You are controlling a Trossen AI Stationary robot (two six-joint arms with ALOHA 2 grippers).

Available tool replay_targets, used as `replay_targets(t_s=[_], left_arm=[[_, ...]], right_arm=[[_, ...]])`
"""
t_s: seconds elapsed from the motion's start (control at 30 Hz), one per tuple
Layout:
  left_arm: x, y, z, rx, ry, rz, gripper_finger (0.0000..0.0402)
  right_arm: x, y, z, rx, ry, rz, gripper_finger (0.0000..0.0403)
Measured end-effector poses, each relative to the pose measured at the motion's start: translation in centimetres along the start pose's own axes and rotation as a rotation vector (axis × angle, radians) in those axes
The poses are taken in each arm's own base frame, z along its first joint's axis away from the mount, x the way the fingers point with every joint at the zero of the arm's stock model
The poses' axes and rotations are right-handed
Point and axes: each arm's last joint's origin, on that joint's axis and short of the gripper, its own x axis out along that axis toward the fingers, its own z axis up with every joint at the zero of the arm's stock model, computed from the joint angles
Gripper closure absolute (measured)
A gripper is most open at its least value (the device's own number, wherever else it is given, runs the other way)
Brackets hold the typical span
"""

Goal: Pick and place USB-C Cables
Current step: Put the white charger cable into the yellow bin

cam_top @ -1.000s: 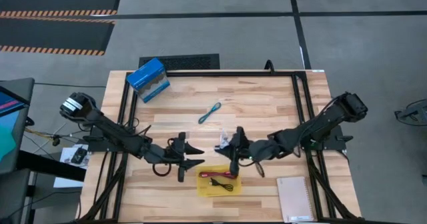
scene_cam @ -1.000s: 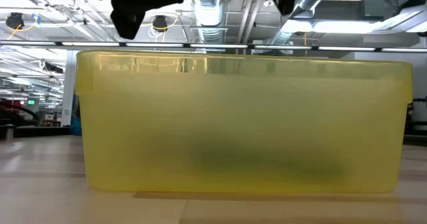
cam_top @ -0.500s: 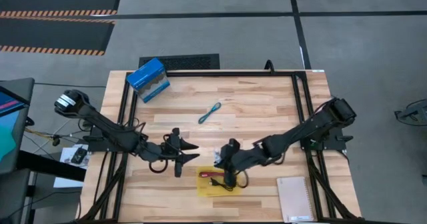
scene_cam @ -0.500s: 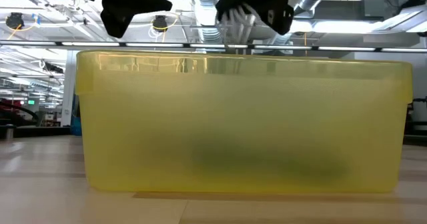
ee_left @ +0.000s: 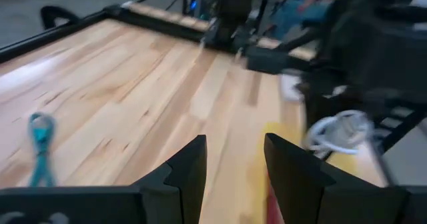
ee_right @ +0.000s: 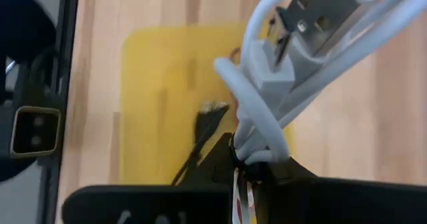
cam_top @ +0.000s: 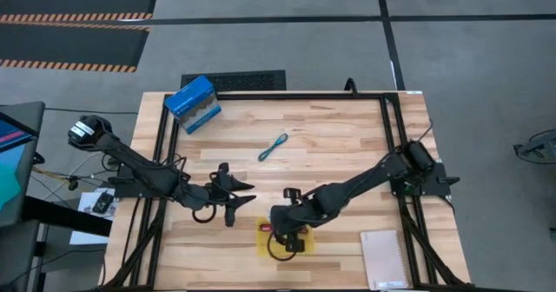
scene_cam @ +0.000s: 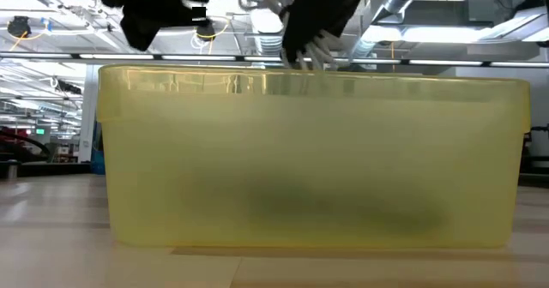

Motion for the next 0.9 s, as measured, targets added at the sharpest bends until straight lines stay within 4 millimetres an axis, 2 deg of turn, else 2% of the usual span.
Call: replay_targets(t_s=[0.23, 0.43, 0.73, 0.9], left_arm=[[-0.1, 0.9, -1.1, -0.003, 0.058, 0.14, 0.0263], [-0.1, 1.2, -1.5, -0.021, 0.083, 0.175, 0.0263], [-0.2, 1.3, -1.5, -0.021, 0.084, 0.18, 0.0263], [-0.2, 1.3, -1.5, -0.032, 0.083, 0.181, 0.0263]], right_arm=[[1.9, 0.2, 0.2, -0.014, 0.146, 0.029, 0.0375], [3.4, 0.4, -0.4, -0.001, 0.227, 0.093, 0.037], [3.6, 0.6, -0.4, -0.001, 0.202, 0.12, 0.0369], [4.6, 0.4, -1.2, 0.023, 0.209, 0.118, 0.0364]])
